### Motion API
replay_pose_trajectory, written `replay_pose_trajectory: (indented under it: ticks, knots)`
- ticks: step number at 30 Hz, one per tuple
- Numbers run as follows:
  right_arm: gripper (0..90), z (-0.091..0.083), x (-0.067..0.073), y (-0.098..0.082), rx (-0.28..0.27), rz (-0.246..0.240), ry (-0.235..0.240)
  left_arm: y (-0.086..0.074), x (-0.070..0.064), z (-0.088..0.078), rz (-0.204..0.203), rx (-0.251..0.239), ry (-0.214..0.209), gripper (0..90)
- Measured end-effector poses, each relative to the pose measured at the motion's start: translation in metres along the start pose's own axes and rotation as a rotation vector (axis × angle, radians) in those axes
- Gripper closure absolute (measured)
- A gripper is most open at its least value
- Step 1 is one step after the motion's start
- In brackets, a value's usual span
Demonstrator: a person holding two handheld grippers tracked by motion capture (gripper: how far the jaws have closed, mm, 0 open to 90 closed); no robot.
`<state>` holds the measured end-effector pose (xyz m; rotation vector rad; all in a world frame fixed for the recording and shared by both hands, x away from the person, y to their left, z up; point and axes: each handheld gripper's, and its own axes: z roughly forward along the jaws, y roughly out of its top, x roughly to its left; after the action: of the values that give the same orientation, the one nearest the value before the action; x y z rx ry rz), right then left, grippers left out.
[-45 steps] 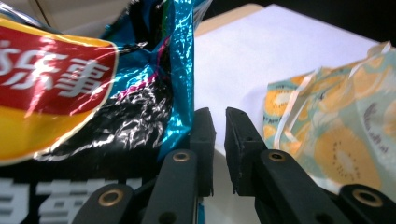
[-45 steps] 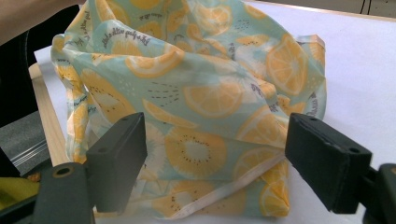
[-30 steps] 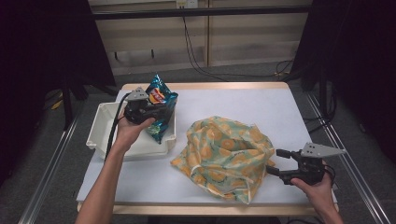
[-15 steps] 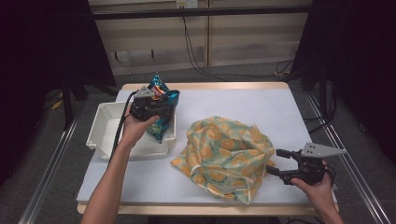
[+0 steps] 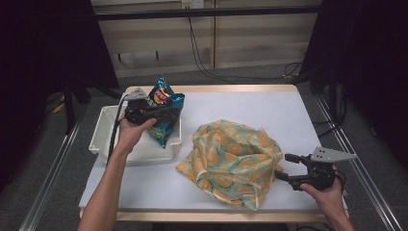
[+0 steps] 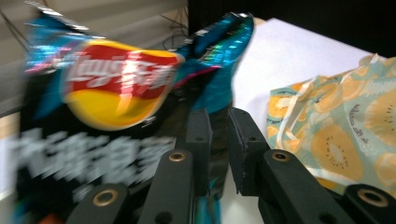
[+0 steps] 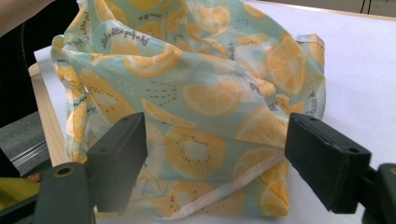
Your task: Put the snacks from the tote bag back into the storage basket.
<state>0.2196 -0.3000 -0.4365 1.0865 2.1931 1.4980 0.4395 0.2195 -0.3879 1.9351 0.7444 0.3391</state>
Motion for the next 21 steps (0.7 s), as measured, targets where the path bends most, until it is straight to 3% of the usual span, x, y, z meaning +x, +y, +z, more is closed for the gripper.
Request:
replay_pose_trajectory:
  ticks: [3, 9, 10, 11, 13, 15, 17, 21]
  knots:
    - [21.0, 0.000, 0.001, 0.001, 0.000, -0.002, -0.003, -0.008, 0.012, -0.015, -0.035, -0.005, 0.029, 76.9]
    - [21.0, 0.001, 0.000, 0.000, 0.001, -0.002, -0.001, -0.039, 0.011, -0.027, -0.027, 0.065, 0.019, 79.1]
    - [21.0, 0.002, 0.000, 0.000, 0.002, 0.001, -0.003, -0.045, 0.008, -0.025, -0.025, 0.084, 0.014, 79.1]
    - [21.0, 0.002, 0.000, 0.000, 0.002, 0.001, -0.001, -0.051, 0.006, -0.024, 0.009, 0.126, 0.017, 80.8]
    - [21.0, 0.002, 0.001, 0.000, 0.005, 0.000, -0.001, -0.064, 0.001, -0.019, 0.036, 0.187, 0.026, 84.3]
    - [21.0, 0.002, 0.002, 0.001, 0.002, -0.001, -0.002, -0.076, -0.002, -0.011, 0.035, 0.243, 0.017, 87.0]
    - [21.0, 0.003, 0.002, 0.001, 0.005, 0.000, -0.003, -0.086, -0.003, -0.007, 0.022, 0.243, 0.031, 87.1]
    - [21.0, 0.003, 0.002, 0.000, 0.007, -0.001, -0.002, -0.090, -0.005, -0.001, 0.031, 0.299, 0.028, 85.6]
